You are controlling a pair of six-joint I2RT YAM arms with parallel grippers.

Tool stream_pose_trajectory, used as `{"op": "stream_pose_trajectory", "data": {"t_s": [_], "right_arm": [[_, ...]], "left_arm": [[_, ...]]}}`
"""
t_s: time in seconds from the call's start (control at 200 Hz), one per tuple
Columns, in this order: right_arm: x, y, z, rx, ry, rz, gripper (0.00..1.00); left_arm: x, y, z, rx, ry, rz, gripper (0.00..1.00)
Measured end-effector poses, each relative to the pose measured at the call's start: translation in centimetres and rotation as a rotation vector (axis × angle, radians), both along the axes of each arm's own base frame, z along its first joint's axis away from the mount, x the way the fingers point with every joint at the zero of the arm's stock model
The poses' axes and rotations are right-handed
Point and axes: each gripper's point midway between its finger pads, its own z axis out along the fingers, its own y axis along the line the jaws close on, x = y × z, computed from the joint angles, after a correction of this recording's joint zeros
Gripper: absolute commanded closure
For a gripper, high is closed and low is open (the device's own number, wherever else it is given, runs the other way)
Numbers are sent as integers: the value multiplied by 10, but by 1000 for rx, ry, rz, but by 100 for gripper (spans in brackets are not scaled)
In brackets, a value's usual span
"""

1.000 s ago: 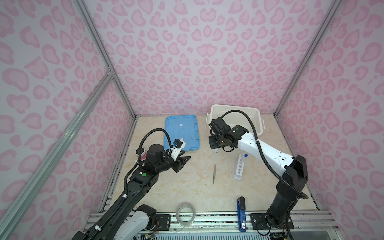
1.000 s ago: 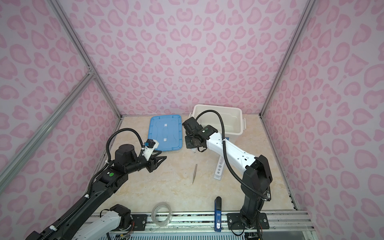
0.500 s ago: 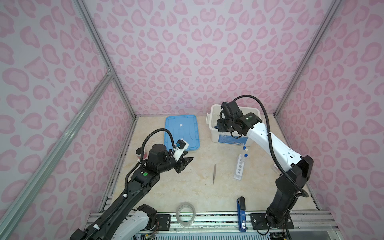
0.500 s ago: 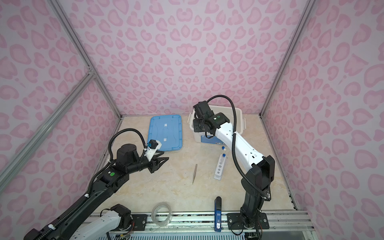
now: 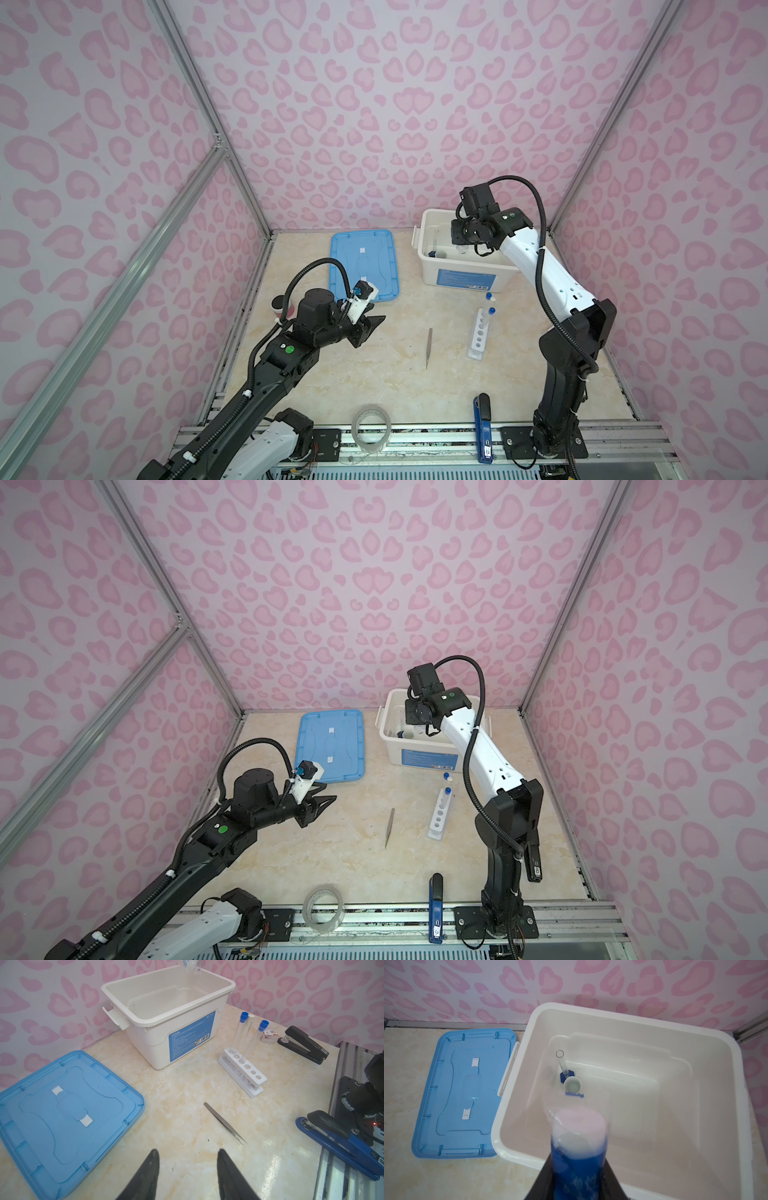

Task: Organize the chemistry lab equipment
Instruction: 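Lift the cotton roll with right gripper and carry it over the bin, then lower the cotton roll into the bin beside the white cup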

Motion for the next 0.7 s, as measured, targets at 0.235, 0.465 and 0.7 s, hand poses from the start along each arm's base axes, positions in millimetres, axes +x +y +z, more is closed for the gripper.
{"op": "stream_pose_trajectory", "data": {"t_s": [0.235, 0.465, 0.7], "right_arm": [[35, -22, -26, 1, 30, -60, 69], [60, -12, -58, 19, 75, -44, 69], [71, -19, -89, 30, 138, -66, 69]], "left_arm": [[-2, 4, 0, 12, -1, 14, 52], [-2, 6, -1, 22, 4, 24, 52], [-2, 8, -4, 33, 10, 36, 52]]}}
